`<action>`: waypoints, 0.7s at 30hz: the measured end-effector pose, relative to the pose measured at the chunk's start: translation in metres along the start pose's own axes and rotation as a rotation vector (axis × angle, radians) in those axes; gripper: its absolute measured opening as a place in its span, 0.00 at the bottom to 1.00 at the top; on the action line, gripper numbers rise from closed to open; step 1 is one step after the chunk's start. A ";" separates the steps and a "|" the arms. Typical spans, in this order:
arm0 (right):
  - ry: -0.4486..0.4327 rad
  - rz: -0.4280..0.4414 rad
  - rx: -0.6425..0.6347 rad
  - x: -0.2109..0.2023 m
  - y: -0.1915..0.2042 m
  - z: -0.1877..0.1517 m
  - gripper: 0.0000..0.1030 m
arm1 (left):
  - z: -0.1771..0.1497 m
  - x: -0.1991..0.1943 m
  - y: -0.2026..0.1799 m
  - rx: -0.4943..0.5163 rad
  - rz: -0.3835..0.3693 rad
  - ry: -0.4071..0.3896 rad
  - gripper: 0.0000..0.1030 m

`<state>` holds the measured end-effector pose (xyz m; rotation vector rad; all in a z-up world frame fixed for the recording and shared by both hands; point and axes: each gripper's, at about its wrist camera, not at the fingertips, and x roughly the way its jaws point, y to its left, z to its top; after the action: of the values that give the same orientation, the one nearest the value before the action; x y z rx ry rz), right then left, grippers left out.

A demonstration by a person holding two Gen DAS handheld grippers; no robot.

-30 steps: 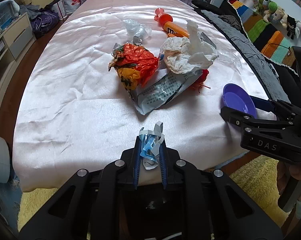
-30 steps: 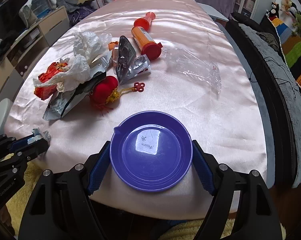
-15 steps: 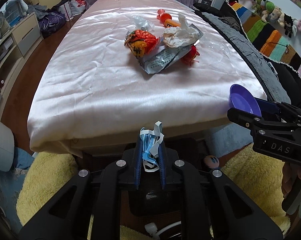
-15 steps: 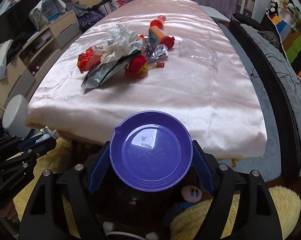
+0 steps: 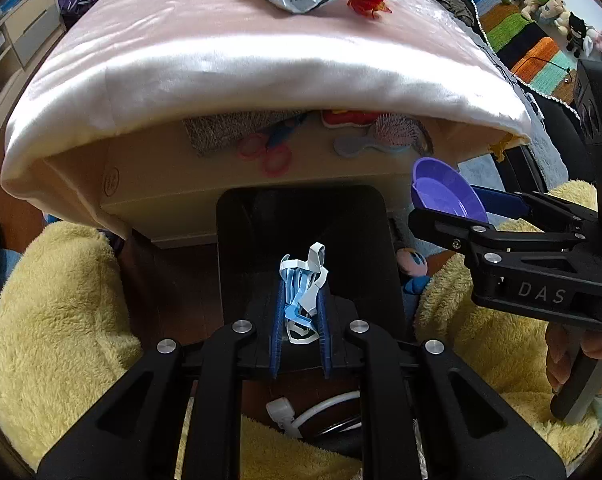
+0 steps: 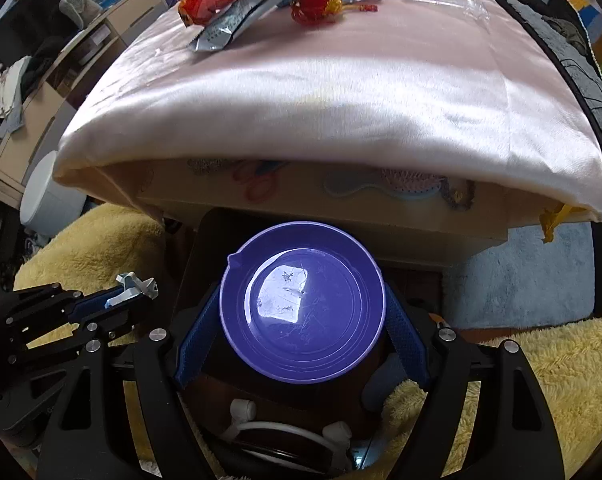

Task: Collect trash
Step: 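Carry the strip and plate down to the black bin under the table with both tools, then open both tools to drop the strip and plate into the bin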

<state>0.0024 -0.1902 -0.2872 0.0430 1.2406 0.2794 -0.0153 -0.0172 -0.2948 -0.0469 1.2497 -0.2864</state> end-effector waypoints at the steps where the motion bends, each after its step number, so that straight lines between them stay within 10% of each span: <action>1: 0.010 0.005 0.003 0.003 0.001 -0.001 0.76 | -0.001 0.003 0.000 -0.002 -0.007 0.010 0.13; 10: 0.021 0.045 0.028 0.008 0.007 -0.003 0.77 | -0.006 0.014 -0.003 0.002 -0.031 0.044 0.20; 21: -0.022 0.028 0.060 -0.003 -0.006 0.006 0.87 | -0.001 0.006 -0.002 -0.010 0.013 0.021 0.51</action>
<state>0.0079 -0.1963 -0.2833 0.1149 1.2271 0.2658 -0.0146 -0.0208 -0.3002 -0.0447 1.2724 -0.2700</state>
